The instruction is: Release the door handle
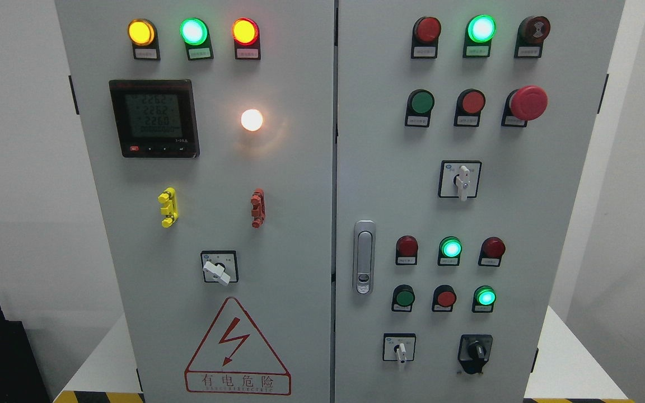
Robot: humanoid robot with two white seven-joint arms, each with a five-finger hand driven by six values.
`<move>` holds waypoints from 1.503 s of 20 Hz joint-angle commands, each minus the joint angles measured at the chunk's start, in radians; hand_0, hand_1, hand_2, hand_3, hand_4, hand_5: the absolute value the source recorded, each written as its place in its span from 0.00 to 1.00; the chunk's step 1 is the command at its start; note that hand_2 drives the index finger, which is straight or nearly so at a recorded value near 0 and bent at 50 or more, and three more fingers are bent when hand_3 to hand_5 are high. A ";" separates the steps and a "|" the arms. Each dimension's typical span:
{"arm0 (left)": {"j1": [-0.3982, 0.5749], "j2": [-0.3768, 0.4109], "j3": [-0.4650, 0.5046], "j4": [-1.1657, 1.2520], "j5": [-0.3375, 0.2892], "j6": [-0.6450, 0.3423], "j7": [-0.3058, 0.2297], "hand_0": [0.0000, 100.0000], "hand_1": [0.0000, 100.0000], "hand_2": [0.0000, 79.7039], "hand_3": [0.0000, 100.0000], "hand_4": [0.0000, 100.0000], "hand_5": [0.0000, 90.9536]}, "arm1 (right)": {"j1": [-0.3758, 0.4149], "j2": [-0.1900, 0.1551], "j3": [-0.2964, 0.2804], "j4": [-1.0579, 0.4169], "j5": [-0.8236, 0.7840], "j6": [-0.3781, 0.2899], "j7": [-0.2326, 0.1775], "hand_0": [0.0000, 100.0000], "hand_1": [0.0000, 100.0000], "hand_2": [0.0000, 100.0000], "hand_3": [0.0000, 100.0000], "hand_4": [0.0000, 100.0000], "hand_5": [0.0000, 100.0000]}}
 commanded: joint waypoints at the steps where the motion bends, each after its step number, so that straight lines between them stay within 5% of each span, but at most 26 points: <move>1: -0.031 0.000 -0.011 -0.008 0.000 -0.001 -0.001 0.12 0.39 0.00 0.00 0.00 0.00 | -0.006 0.004 -0.001 -0.025 0.220 -0.030 -0.049 0.42 0.26 0.00 0.90 0.83 0.86; 4: -0.031 0.000 -0.011 -0.008 0.000 -0.001 -0.001 0.12 0.39 0.00 0.00 0.00 0.00 | -0.059 0.018 0.004 -0.023 0.424 -0.018 -0.242 0.41 0.32 0.00 0.96 0.89 0.93; 5: -0.031 0.000 -0.011 -0.008 0.000 -0.001 -0.001 0.12 0.39 0.00 0.00 0.00 0.00 | -0.067 0.024 0.004 -0.023 0.467 -0.009 -0.271 0.39 0.34 0.00 1.00 0.93 0.95; 6: -0.031 0.000 -0.011 -0.008 0.000 -0.001 -0.001 0.12 0.39 0.00 0.00 0.00 0.00 | -0.069 0.026 0.004 -0.023 0.478 -0.001 -0.274 0.38 0.35 0.00 1.00 1.00 0.97; 14: -0.031 0.000 -0.011 -0.009 0.000 -0.001 -0.001 0.12 0.39 0.00 0.00 0.00 0.00 | -0.069 0.026 0.004 -0.031 0.544 0.001 -0.316 0.39 0.34 0.00 1.00 1.00 0.98; 25: -0.031 0.000 -0.011 -0.008 0.000 -0.001 -0.001 0.12 0.39 0.00 0.00 0.00 0.00 | -0.087 0.029 0.022 -0.031 0.653 0.004 -0.311 0.39 0.37 0.00 1.00 1.00 0.98; 30: -0.031 0.000 -0.011 -0.009 0.000 -0.001 -0.001 0.12 0.39 0.00 0.00 0.00 0.00 | -0.139 0.053 0.085 -0.017 0.784 0.218 -0.327 0.36 0.39 0.00 1.00 1.00 0.98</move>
